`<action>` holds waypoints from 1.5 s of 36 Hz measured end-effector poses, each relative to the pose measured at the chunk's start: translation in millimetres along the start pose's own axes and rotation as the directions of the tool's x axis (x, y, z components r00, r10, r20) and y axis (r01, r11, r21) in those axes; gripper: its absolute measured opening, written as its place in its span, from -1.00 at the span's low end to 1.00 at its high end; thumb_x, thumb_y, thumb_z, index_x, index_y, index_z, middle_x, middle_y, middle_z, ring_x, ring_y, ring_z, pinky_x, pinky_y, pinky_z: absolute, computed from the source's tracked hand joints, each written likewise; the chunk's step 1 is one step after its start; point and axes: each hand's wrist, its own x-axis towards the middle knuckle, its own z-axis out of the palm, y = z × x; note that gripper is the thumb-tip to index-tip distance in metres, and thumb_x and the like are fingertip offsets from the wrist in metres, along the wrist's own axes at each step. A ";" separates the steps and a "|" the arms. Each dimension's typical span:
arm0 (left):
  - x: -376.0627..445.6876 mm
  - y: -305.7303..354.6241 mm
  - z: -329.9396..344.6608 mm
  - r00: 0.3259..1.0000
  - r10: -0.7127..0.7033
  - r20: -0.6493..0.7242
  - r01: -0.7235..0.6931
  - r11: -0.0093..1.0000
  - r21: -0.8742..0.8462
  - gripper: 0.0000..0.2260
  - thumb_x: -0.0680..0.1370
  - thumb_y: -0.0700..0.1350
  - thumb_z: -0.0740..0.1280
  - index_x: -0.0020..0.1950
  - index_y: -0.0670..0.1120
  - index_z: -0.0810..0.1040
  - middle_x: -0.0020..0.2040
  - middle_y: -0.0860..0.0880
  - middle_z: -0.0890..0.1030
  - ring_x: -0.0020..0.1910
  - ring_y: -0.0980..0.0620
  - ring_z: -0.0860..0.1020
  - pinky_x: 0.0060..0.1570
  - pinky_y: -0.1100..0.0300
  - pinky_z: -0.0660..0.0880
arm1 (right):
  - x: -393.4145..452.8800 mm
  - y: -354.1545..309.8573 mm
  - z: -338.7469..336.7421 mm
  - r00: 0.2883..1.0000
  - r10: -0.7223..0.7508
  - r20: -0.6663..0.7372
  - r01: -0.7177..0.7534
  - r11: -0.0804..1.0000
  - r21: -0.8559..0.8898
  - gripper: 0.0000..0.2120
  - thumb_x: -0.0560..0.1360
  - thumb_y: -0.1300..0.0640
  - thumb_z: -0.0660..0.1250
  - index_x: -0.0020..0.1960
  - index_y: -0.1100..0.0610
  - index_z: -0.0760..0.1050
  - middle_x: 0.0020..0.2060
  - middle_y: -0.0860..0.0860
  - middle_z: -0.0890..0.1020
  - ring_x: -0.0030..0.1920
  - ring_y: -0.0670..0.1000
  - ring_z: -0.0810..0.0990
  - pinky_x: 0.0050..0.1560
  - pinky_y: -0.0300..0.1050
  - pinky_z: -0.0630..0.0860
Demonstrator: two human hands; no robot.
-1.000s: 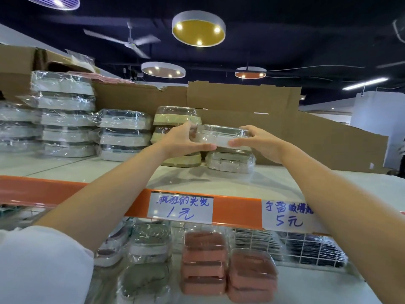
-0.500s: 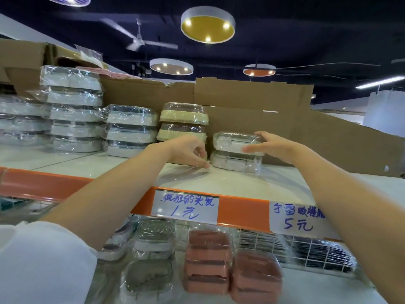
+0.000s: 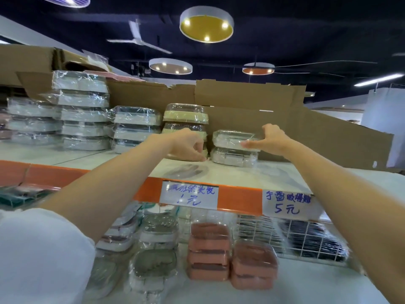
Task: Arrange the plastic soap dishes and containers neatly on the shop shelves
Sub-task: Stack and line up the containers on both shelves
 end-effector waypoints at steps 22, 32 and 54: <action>-175.8 3.9 10.1 0.884 0.389 -0.259 -0.371 0.921 0.117 -0.82 0.54 0.02 0.30 -0.08 -0.03 0.34 -0.13 0.05 0.39 -0.19 0.04 0.39 -0.19 0.14 0.40 | -208.2 -121.8 30.1 0.965 -0.210 -0.158 0.155 0.941 -0.299 -0.60 0.53 -0.06 0.32 0.18 0.21 0.39 0.13 0.11 0.45 0.05 0.06 0.43 0.02 -0.10 0.37; -245.4 -53.4 69.7 0.969 0.245 -0.018 -0.243 0.967 0.071 -0.79 0.55 0.03 0.29 0.09 -0.08 0.46 -0.05 0.02 0.43 -0.09 0.04 0.39 -0.16 0.17 0.31 | -260.4 -152.3 125.7 0.982 -0.153 0.114 0.176 0.958 -0.228 -0.59 0.53 -0.07 0.32 0.22 0.17 0.36 0.13 0.07 0.47 0.14 0.10 0.48 0.13 0.02 0.45; -266.5 -186.8 210.9 0.876 -0.226 0.426 0.279 0.958 -0.064 -0.49 0.55 -0.01 0.34 0.42 -0.19 0.31 0.36 -0.16 0.36 0.35 -0.09 0.33 0.24 0.21 0.26 | -181.8 -101.5 307.8 0.837 -0.090 0.539 0.169 0.981 -0.098 -0.33 0.33 -0.11 0.50 0.34 0.14 0.43 0.23 0.14 0.52 0.32 0.17 0.42 0.30 0.03 0.33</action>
